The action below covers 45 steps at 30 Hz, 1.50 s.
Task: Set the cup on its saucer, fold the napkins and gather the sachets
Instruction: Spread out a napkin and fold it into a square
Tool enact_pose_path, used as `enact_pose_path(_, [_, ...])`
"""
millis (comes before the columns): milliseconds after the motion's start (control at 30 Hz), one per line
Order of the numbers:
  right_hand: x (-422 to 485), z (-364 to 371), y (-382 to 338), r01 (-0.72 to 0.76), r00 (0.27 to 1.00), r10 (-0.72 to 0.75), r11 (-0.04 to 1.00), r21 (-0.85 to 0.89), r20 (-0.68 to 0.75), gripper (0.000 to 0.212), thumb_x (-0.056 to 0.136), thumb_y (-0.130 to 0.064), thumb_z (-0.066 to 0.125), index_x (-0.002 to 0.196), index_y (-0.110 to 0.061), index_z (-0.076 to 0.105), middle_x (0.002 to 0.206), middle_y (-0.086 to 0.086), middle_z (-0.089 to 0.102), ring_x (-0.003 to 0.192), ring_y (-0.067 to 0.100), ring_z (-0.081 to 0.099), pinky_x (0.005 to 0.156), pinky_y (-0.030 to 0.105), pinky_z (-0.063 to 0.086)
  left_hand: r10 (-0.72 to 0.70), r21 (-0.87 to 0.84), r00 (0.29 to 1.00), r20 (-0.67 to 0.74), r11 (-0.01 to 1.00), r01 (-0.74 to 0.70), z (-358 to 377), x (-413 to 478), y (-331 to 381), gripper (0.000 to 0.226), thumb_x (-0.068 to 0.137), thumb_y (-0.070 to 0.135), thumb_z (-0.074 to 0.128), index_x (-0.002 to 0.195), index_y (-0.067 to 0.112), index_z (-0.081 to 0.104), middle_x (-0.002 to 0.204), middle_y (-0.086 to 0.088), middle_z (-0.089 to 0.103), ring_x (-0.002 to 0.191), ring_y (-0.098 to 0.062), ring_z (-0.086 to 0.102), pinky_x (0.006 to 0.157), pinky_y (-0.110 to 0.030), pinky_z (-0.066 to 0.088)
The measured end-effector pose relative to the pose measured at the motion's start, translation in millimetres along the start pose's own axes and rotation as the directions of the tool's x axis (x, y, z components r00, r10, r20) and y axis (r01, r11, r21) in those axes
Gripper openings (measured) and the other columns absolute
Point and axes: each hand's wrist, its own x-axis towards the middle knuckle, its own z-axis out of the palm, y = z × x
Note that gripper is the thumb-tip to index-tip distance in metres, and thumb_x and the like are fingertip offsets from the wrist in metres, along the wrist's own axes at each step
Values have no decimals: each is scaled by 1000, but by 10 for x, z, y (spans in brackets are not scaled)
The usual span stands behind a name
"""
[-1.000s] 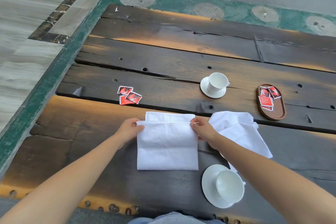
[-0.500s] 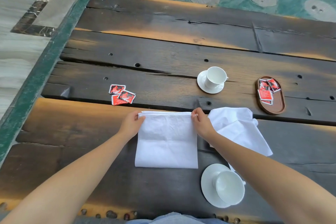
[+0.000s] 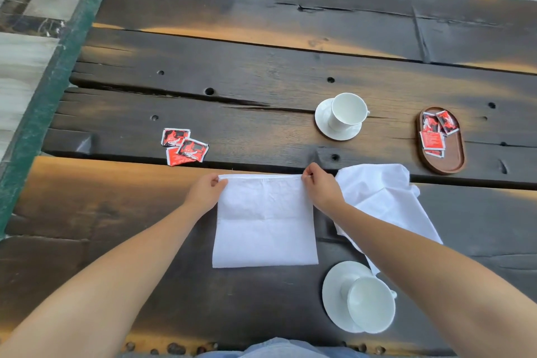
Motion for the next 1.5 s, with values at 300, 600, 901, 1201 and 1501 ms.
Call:
enact_pose_path(300, [169,-15,-61,-93,993,99,992,-87,69,20,95,-33,38,85,-18,46,89,6,62,90,31,57,71,34,41,-8,214,1000,-26,977,13,25,152,49,25,94,33,53,75,17,49,71,-2,50,67,-16,48,65,-30,41])
enact_pose_path(600, [-126,-58,-57,302,947,-320,911,-281,-22,18,88,-20,49,106,-22,50,105,-1,51,94,20,53,63,32,41,375,311,906,-198,900,-305,50,-253,-49,46,86,18,63,128,18,43,127,-3,52,114,-24,53,93,-42,46])
enact_pose_path(901, [-693,396,-46,690,698,-467,641,-336,543,64,75,-36,73,131,-27,43,147,2,35,135,21,32,103,39,34,525,662,737,425,375,-649,438,-849,-250,60,91,37,51,144,23,26,157,2,20,145,-15,16,119,-37,10])
enact_pose_path(1201, [-731,266,231,678,718,-370,564,-472,589,92,70,-31,79,144,-28,24,161,-4,4,149,20,2,120,40,14,335,747,830,446,372,-551,269,-825,-559,93,84,52,58,150,28,-2,161,1,-14,149,-19,-11,118,-51,-4])
enact_pose_path(1501, [-775,91,362,628,758,-316,591,-506,570,99,70,-25,78,148,-28,17,162,-4,-2,150,18,-2,121,36,14,331,727,852,406,448,-521,197,-896,-653,95,83,49,61,151,27,-1,161,3,-15,148,-17,-13,120,-47,-2])
